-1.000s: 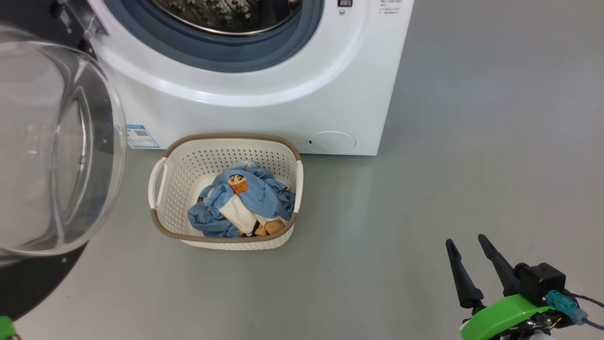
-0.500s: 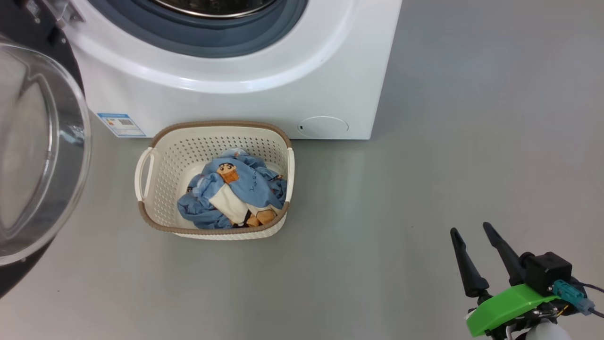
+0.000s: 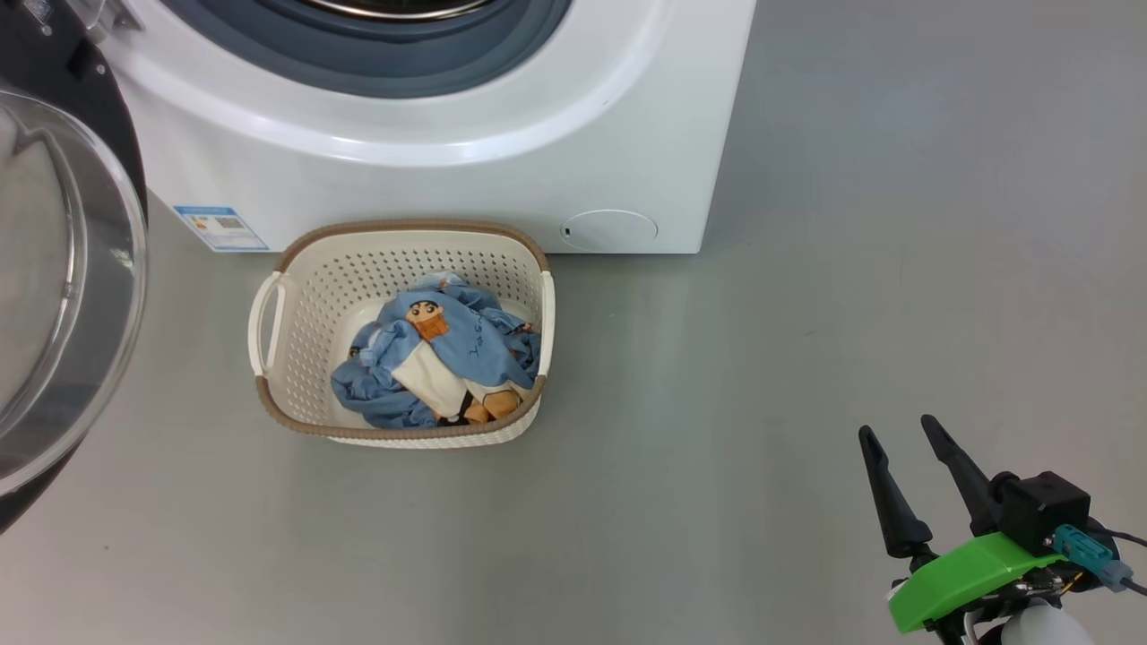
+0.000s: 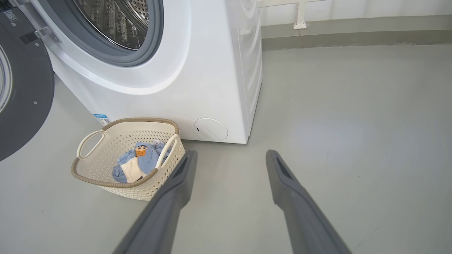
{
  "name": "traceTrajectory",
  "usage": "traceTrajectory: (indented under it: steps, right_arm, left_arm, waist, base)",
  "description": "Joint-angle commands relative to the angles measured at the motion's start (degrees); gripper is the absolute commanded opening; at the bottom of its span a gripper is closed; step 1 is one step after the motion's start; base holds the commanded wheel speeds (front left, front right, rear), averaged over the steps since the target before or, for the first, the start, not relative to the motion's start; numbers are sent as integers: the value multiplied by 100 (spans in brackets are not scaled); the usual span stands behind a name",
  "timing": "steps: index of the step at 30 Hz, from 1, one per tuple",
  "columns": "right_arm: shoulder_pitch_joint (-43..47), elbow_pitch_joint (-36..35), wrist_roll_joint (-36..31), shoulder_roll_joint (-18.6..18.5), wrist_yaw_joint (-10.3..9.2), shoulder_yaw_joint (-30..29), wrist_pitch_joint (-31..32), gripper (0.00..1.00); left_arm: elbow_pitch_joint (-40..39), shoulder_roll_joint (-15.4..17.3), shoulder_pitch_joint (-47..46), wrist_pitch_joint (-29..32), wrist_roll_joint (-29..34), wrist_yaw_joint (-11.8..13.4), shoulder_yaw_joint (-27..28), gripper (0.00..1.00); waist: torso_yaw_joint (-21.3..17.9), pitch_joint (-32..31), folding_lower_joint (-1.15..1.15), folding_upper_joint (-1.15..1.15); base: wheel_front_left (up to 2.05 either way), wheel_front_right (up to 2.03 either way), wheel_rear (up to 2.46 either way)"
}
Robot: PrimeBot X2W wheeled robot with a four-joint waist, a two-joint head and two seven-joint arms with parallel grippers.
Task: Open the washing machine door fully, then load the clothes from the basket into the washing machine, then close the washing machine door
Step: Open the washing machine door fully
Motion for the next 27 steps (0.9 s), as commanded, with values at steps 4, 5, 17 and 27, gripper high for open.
traceTrajectory:
  steps: [4, 5, 17, 27]
  right_arm:
    - [-75, -87, 92, -18, 17, 149, -44, 100]
    - [-70, -75, 95, -10, 17, 146, -44, 100]
    - [-8, 43, 143, 59, 17, 163, -44, 100]
    - [67, 93, 197, 91, 17, 238, -44, 100]
  left_arm:
    - [-202, 324, -112, -31, 185, -123, 169, 0]
    - [-234, 305, -95, -31, 233, -154, 178, 0]
    - [-961, -79, 482, -31, 369, -384, -182, 0]
    - [-1558, -152, 1270, -31, -79, -390, -1425, 0]
  waist:
    - [43, -81, 0, 0]
    - [51, -103, 0, 0]
    - [134, -363, 0, 0]
    - [52, -628, 0, 0]
  base:
    - [0, 0, 0]
    - [0, 0, 0]
    - [0, 0, 0]
    - [0, 0, 0]
